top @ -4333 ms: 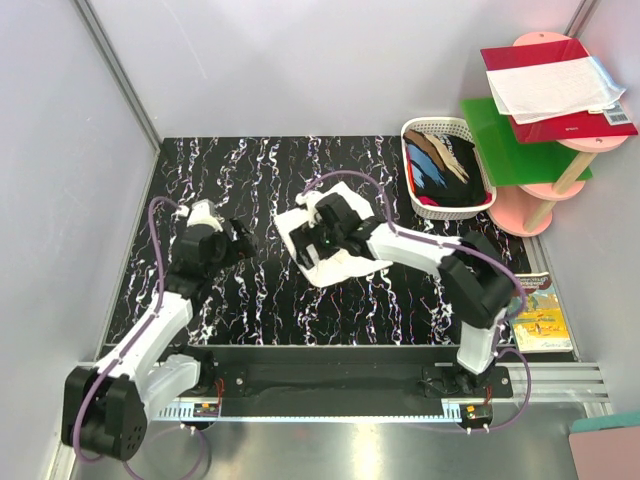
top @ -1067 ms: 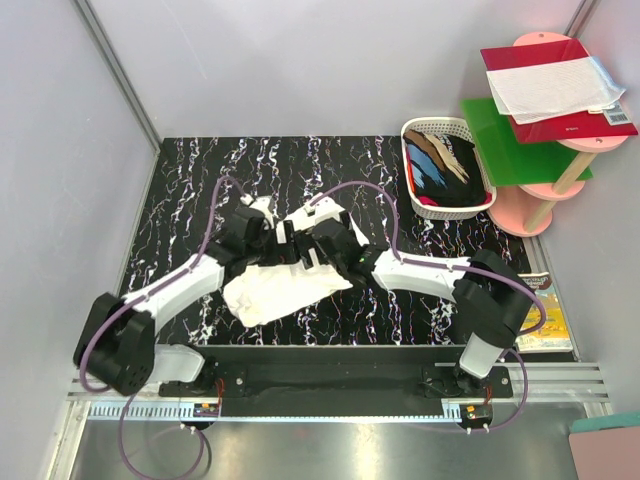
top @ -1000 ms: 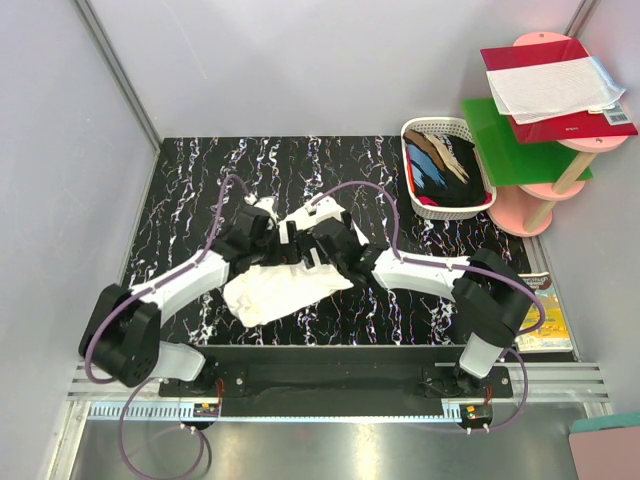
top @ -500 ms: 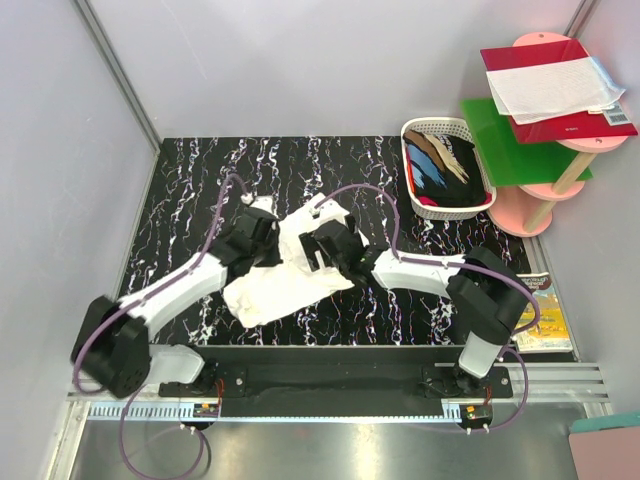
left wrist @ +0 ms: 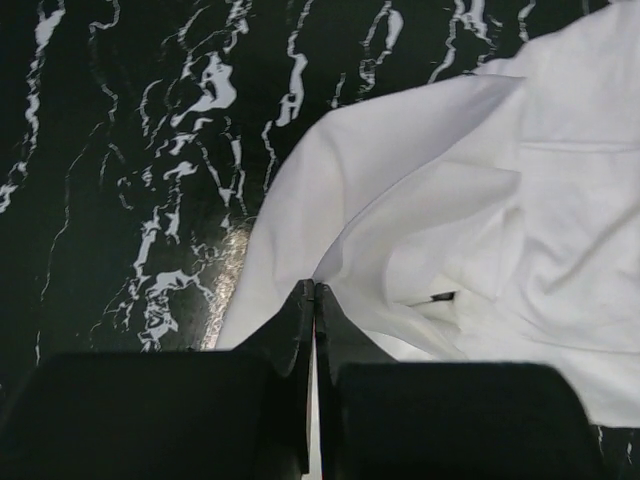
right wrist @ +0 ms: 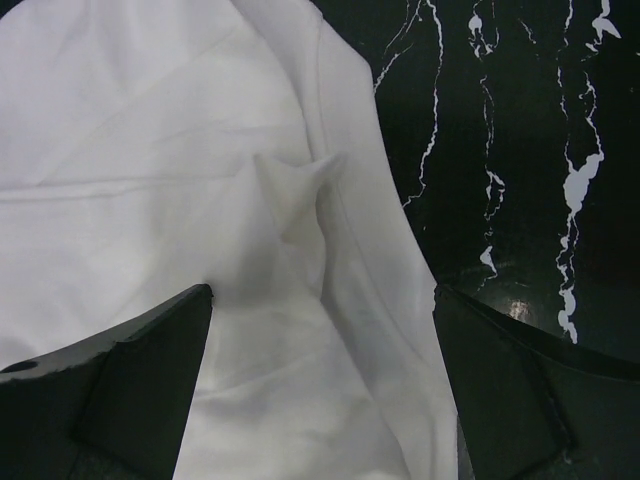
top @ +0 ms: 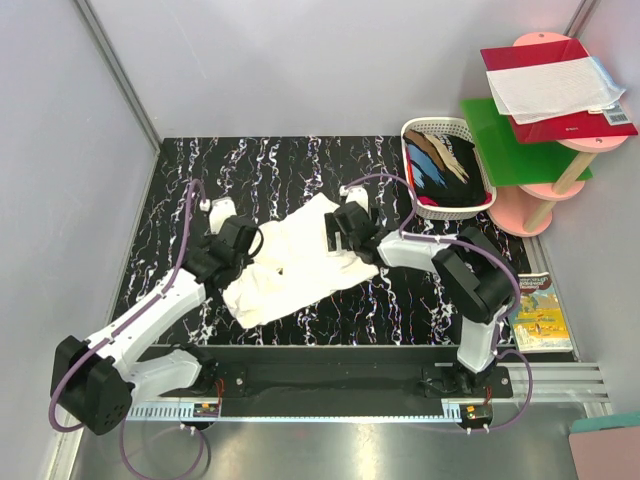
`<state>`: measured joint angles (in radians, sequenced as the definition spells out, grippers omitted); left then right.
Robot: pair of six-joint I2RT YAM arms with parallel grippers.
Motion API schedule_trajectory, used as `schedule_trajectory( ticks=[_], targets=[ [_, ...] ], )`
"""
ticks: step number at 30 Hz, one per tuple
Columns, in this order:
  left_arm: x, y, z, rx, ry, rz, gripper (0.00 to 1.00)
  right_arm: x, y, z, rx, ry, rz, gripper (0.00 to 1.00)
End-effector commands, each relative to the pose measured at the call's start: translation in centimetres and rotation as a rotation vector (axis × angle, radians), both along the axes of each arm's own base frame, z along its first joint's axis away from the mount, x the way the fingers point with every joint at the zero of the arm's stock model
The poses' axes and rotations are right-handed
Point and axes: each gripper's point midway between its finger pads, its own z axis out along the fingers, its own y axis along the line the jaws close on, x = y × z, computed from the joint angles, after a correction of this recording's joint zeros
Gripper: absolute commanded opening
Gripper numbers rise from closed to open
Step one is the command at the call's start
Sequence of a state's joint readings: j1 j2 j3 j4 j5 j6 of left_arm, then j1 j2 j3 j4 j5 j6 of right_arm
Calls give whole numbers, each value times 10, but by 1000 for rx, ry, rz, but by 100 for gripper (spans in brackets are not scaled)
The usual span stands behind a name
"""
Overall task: Fold and stack the t-shirts
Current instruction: Flatten the tshirt out
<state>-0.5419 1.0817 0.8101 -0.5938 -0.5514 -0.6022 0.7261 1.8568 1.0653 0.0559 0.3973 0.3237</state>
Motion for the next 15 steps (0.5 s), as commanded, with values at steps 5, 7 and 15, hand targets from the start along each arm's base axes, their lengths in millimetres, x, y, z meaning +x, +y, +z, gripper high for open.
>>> schedule_trajectory(
  ticks=[5, 7, 15],
  targets=[
    [-19, 76, 2, 61, -74, 318, 0, 31, 37, 23, 119, -63, 66, 99],
    [-22, 91, 7, 71, -93, 370, 0, 38, 39, 19, 129, -59, 72, 99],
    [-32, 117, 22, 66, -154, 508, 0, 54, 57, -16, 116, 37, 131, 92]
  ],
)
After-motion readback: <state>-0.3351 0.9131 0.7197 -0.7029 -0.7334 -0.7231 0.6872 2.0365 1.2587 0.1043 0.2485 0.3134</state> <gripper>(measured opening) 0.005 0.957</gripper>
